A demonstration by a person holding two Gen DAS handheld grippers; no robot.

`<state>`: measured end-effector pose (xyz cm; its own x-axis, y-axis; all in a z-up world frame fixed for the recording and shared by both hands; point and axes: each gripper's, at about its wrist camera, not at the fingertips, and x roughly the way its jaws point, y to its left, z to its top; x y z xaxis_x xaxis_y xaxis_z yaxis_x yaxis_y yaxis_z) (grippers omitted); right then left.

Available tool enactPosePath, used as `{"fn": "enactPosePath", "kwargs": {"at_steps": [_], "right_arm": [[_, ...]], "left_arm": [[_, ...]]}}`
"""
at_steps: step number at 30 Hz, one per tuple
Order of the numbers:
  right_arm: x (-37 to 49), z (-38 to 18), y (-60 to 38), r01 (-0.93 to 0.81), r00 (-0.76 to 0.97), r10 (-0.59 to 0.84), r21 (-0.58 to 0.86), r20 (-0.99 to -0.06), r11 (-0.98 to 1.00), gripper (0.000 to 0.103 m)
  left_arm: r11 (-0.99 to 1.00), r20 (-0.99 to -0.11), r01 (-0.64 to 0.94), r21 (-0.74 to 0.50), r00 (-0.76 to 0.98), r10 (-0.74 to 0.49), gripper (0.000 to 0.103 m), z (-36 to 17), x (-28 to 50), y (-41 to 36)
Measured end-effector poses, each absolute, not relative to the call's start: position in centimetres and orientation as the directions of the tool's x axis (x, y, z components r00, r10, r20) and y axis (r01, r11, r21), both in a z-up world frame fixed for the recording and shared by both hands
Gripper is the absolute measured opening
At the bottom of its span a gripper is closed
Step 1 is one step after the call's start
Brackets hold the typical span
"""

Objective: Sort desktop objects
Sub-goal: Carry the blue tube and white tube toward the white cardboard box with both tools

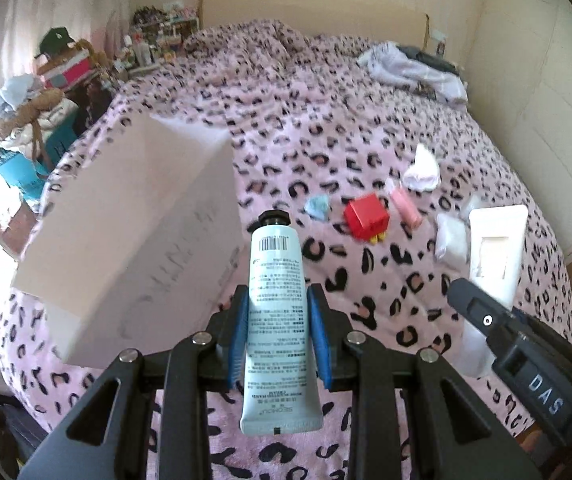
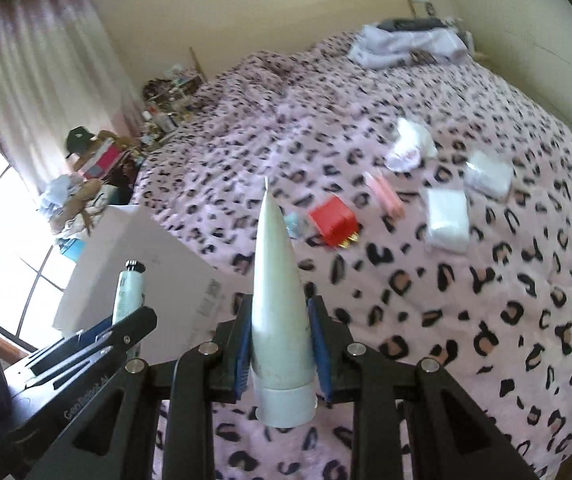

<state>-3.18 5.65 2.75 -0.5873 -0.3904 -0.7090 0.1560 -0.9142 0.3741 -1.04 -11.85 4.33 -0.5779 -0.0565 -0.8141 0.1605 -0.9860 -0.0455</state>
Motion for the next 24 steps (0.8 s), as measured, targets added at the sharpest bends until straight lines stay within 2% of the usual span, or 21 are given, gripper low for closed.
{"fn": "enactPosePath", "kwargs": {"at_steps": [12, 24], "right_arm": [[-2.2, 7.8, -0.4, 0.295, -0.576, -0.479, 0.379, -0.662, -0.877, 0.027], [-4.2, 10.0, -8.4, 0.402, -0.531, -0.520, 0.341, -0.669, -0.850, 0.027]], "left_arm": [[-0.966, -0.779, 0.247, -0.073, -0.619, -0.099, 0.029, 9.7, 1.4, -17.6], [-0.943, -0.784, 0.319, -0.092, -0.607, -0.128, 0.029, 10.5, 1.2, -23.7]]}}
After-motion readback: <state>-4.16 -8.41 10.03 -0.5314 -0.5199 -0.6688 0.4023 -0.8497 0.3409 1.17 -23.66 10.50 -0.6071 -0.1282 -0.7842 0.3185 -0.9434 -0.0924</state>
